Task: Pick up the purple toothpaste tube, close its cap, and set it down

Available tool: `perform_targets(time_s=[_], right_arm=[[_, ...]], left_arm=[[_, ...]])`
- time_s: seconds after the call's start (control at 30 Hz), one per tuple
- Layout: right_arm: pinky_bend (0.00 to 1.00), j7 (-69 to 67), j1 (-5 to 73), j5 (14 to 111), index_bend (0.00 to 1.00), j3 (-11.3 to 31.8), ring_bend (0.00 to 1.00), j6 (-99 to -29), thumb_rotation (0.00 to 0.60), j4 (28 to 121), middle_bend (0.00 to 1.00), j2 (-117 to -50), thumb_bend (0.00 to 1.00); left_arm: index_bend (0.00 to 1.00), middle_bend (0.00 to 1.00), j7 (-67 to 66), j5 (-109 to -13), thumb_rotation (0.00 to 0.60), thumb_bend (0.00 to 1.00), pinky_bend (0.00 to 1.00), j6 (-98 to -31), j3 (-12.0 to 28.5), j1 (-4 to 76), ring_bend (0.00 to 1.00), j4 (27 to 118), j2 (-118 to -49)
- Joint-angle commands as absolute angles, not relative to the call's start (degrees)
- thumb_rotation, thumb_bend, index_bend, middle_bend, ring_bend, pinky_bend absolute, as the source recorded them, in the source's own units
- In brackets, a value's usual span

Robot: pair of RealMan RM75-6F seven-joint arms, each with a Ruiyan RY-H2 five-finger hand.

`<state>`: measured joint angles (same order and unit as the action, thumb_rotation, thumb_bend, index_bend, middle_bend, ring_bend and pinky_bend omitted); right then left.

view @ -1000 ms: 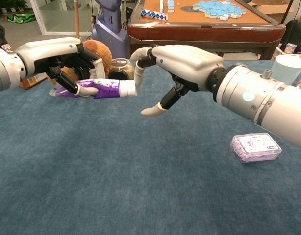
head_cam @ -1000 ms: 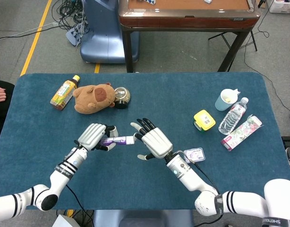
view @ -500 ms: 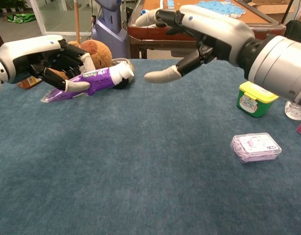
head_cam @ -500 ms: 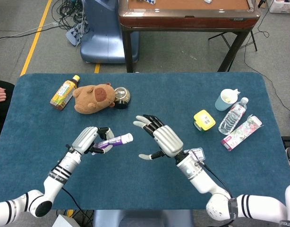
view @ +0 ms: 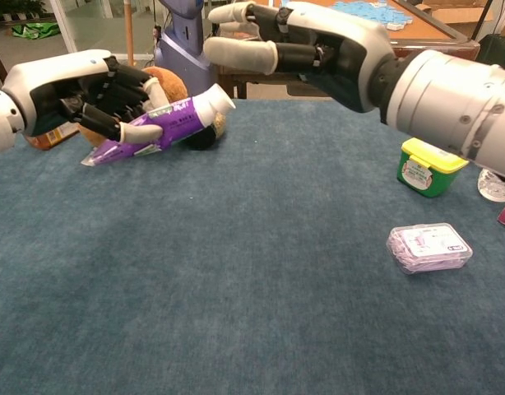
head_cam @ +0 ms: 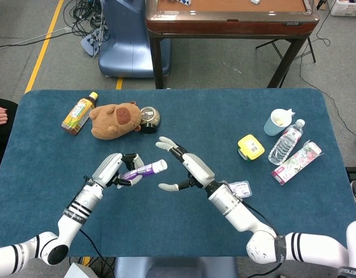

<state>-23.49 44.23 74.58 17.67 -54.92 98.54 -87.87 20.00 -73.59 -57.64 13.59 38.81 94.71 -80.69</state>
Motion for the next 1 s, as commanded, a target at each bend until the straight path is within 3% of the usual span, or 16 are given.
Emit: perform_targets(time_s=[0.03,0.47,1.0], right_arm=[[0.00,-24.0,45.5,73.7,0.00,18.6,0.00,-54.1,0.394,97.1,0.00,-89.5,0.00],[0.00,-26.6,49.0,71.6,0.00,21.5,0.00,-52.0,0.373,93.6,0.00,-93.5,0.00],[0.00,-33.1,49.5,72.3,0.00,21.7,0.00,-51.0,0.372,90.7,0.00,-95.3,0.00]], left_arm=[[0.65,0.74,19.6,-72.8,0.600,0.34,0.48,-57.2,14.1,39.3,0.52,94.9,-81.0],[0.65,0.74,18.4,-71.1,0.600,0.34,0.48,-57.1,15.5,40.0,0.52,96.1,-81.5],[0.66,0.74,19.0,-72.3,0.600,0.34,0.48,-57.5,15.5,40.0,0.52,96.9,-81.1]])
